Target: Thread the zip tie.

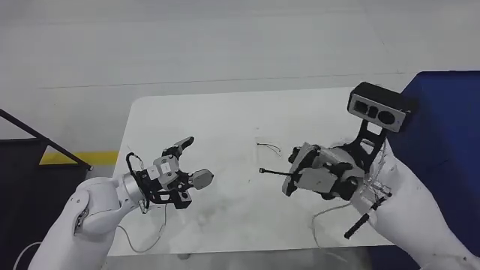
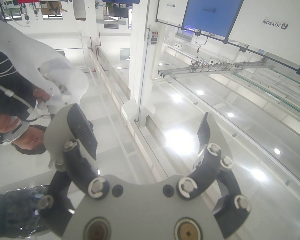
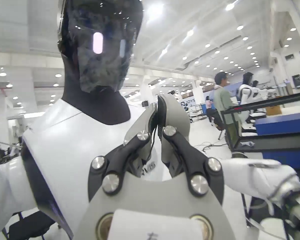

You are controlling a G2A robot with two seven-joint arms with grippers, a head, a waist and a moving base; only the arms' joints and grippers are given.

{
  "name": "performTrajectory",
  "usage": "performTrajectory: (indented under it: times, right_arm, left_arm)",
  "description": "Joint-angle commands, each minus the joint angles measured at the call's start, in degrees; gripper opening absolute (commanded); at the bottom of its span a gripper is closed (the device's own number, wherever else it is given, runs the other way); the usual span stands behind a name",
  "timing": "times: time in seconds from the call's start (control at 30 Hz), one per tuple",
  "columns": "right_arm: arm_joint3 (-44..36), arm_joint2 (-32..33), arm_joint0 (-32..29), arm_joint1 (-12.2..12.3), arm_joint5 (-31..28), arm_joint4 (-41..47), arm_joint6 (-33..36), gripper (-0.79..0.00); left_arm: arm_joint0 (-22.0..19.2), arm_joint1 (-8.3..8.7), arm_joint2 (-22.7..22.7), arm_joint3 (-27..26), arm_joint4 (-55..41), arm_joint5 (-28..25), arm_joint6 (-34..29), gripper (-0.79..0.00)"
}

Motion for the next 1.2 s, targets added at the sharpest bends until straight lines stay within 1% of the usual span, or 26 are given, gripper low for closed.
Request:
performTrajectory:
  times: [0.0, 0.03, 0.1, 0.17, 0.27, 0.33, 0.63, 0.7, 0.77, 0.8, 0.83, 0.9, 0.93, 0.97, 1.0, 1.03, 1.1, 1.17]
  right_arm:
    - [5.1, 4.3, -2.4, 1.1, 2.6, -0.2, 5.1, -0.785]
    - [7.9, 6.8, -3.6, 1.7, 3.3, -0.4, 7.5, -0.785]
    - [14.5, 12.8, -5.9, 3.0, 4.2, -3.3, 11.8, -0.785]
    - [20.7, 17.5, -8.7, 3.8, 5.1, -5.1, 12.6, -0.785]
    - [25.0, 21.3, -11.4, 4.5, 6.2, -2.8, 14.5, -0.785]
    - [24.9, 22.5, -12.4, 4.7, 6.1, -0.4, 15.6, -0.785]
    - [24.9, 22.5, -12.4, 4.7, 6.1, -0.4, 15.6, -0.785]
    - [24.9, 22.5, -12.4, 4.7, 6.1, -0.4, 15.6, -0.785]
    - [24.9, 22.5, -12.4, 4.7, 6.1, -0.4, 15.6, -0.785]
    - [24.9, 22.5, -12.4, 4.7, 6.1, -0.4, 15.6, -0.785]
    - [24.9, 22.5, -12.4, 4.7, 6.1, -0.4, 15.6, -0.785]
    - [24.9, 22.5, -12.4, 4.7, 6.1, -0.4, 15.6, -0.785]
    - [24.9, 22.5, -12.4, 4.7, 6.1, -0.4, 15.6, -0.785]
    - [24.9, 22.5, -12.4, 4.7, 6.1, -0.4, 15.6, -0.785]
    - [24.9, 22.5, -12.4, 4.7, 6.1, -0.4, 15.6, -0.785]
    - [24.9, 22.5, -12.4, 4.7, 6.1, -0.4, 15.6, -0.785]
    - [24.9, 22.5, -12.4, 4.7, 6.1, -0.4, 15.6, -0.785]
    - [24.9, 22.5, -12.4, 4.7, 6.1, -0.4, 15.6, -0.785]
  left_arm:
    - [0.0, 0.0, 0.0, 0.0, 0.0, 0.0, 0.0, 0.0]
    - [0.0, 0.0, 0.0, 0.0, 0.0, 0.0, 0.0, 0.0]
    - [0.0, 0.0, 0.0, 0.0, 0.0, 0.0, 0.0, 0.0]
    - [0.0, 0.0, 0.0, 0.0, 0.0, 0.0, 0.0, 0.0]
    - [0.0, 0.0, 0.0, 0.0, 0.0, 0.0, 0.0, 0.0]
    - [0.0, 0.0, 0.0, 0.0, 0.0, 0.0, 0.0, 0.0]
    - [-0.1, -0.01, -0.1, -0.3, 0.3, -0.2, -0.3, 0.0]
    - [-1.0, -0.18, 0.4, -4.8, 6.8, -1.1, -1.8, 0.0]
    - [-2.9, -0.55, 3.3, -10.0, 16.4, -1.9, -3.1, 0.0]
    - [-4.5, -0.79, 5.2, -12.4, 23.5, -3.2, -3.6, 0.0]
    - [-6.2, -1.06, 7.9, -14.4, 32.2, -4.4, -3.7, 0.0]
    - [-10.4, -1.7, 15.3, -17.3, 53.0, -7.8, -5.8, 0.0]
    - [-12.4, -2.09, 19.9, -16.9, 63.6, -10.0, -7.5, 0.0]
    - [-14.0, -2.67, 24.4, -15.3, 70.8, -13.2, -10.2, 0.0]
    - [-15.5, -3.4, 28.1, -12.7, 74.5, -16.1, -12.4, 0.0]
    - [-17.5, -4.19, 31.1, -10.3, 76.9, -18.0, -13.2, 0.0]
    - [-21.8, -5.82, 35.6, -6.6, 83.2, -22.2, -12.1, 0.0]
    - [-24.9, -7.34, 39.2, -3.3, 88.9, -25.9, -10.3, 0.0]
